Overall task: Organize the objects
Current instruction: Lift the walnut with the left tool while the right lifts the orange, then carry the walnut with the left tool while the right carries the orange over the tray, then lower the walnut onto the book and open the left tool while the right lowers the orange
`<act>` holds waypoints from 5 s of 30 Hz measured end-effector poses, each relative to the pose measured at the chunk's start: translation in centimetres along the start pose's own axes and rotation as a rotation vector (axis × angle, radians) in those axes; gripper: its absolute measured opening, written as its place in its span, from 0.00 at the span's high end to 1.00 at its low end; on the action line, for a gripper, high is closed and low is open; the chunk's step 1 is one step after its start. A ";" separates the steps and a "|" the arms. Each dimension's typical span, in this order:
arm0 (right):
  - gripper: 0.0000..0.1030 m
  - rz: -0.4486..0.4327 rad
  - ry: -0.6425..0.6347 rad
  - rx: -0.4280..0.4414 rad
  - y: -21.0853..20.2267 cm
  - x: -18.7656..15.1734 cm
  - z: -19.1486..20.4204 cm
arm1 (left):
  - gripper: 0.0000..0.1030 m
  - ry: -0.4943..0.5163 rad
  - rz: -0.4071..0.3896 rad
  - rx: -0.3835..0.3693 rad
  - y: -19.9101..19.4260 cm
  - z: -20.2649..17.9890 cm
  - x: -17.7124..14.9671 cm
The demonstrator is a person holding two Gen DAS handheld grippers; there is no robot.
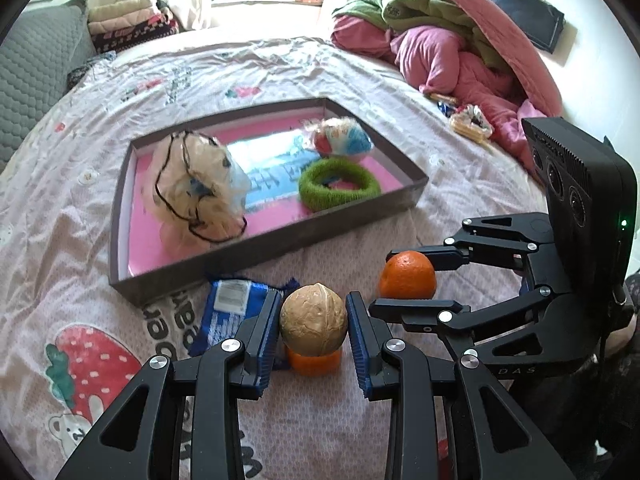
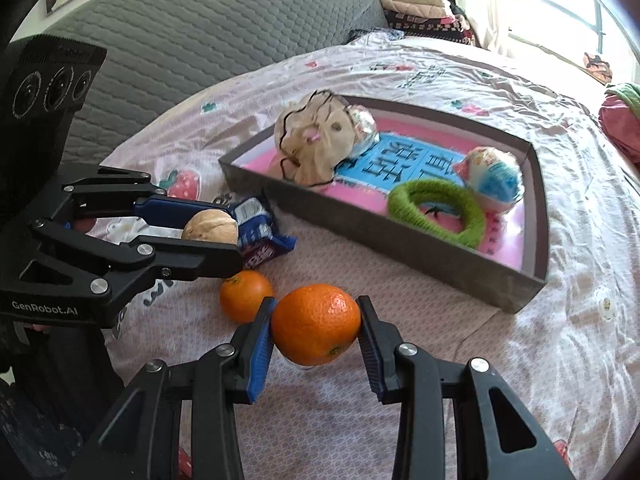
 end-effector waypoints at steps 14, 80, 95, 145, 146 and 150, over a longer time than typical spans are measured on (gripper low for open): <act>0.62 -0.047 0.020 -0.025 -1.1 1.1 -1.0 | 0.68 -0.008 -0.029 0.027 0.0 -0.1 1.2; 0.61 -0.414 -0.067 -0.321 -7.5 8.4 -2.9 | 0.68 -0.238 -0.256 0.166 0.0 4.5 8.2; 0.61 -0.357 0.005 -0.324 -6.2 7.8 -5.2 | 0.68 -0.196 -0.189 0.162 4.0 3.3 8.3; 0.61 -0.121 0.157 -0.340 -1.1 5.0 -9.6 | 0.68 -0.090 -0.023 0.162 10.7 0.7 7.0; 0.61 -0.119 0.158 -0.339 -1.1 5.0 -9.6 | 0.68 -0.089 -0.018 0.162 10.8 0.6 7.1; 0.61 -0.113 0.164 -0.338 -0.8 5.0 -9.7 | 0.68 -0.090 -0.015 0.163 10.9 0.5 7.0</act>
Point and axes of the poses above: each gripper's, at about its wrist camera, not at the fingertips, and y roughly the way its jaws point, z to its left, x to its top, the point moved 4 cm from there along y, roughly the way its jaws point, and after that the axes turned 15 degrees about x, right-handed, at the moved point
